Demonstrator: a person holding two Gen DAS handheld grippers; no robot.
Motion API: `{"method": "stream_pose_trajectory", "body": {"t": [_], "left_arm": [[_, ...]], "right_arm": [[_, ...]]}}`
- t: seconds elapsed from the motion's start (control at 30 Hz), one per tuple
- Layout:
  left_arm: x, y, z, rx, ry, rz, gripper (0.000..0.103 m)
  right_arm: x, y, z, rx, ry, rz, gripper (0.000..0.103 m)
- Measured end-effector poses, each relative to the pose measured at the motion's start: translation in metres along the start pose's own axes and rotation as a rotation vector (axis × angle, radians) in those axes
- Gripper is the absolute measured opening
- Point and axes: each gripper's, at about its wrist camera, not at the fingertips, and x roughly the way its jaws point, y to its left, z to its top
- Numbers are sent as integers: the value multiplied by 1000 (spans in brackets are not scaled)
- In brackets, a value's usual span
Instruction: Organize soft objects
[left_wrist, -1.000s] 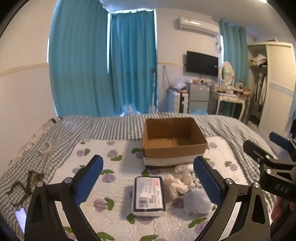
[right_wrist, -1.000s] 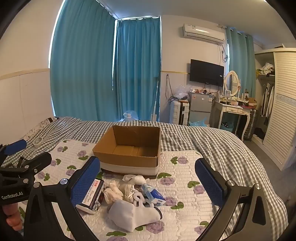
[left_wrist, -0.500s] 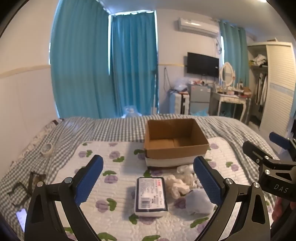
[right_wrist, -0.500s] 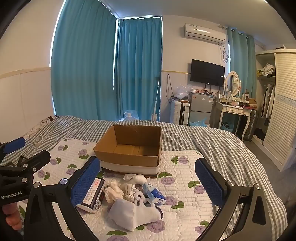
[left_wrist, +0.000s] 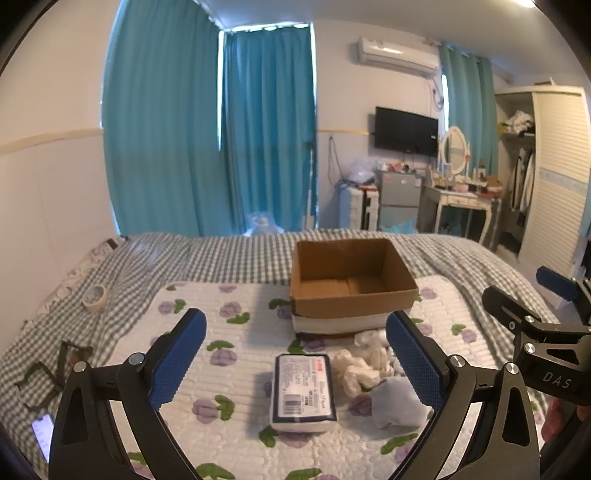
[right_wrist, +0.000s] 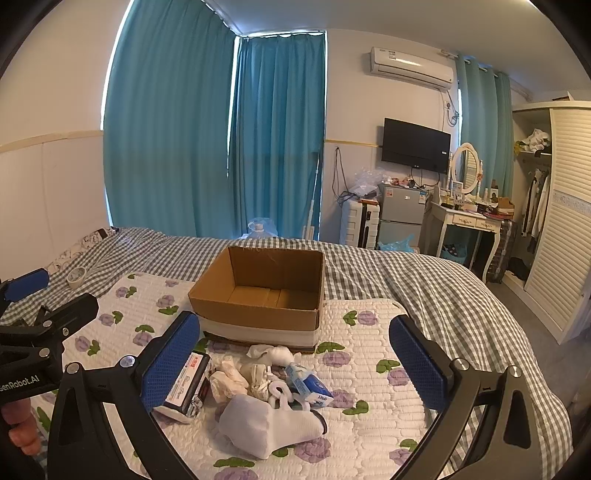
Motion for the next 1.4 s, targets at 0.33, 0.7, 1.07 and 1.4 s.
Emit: {"method": "stream_pose_trajectory", "body": {"t": [0.33, 0.7, 1.07, 1.4], "left_arm": [[-1, 0, 0, 2, -1, 1, 100], [1, 2, 4, 3, 0, -1, 100], [1, 2, 4, 5, -2, 0, 100], [2, 2, 5, 4, -4, 1, 100]], "right_arm": [[0, 0, 0, -3, 1, -1, 103], [1, 0, 0, -5, 3, -2, 103], [0, 1, -1, -6, 5, -2, 103], [0, 1, -1, -7, 5, -3, 103]]}}
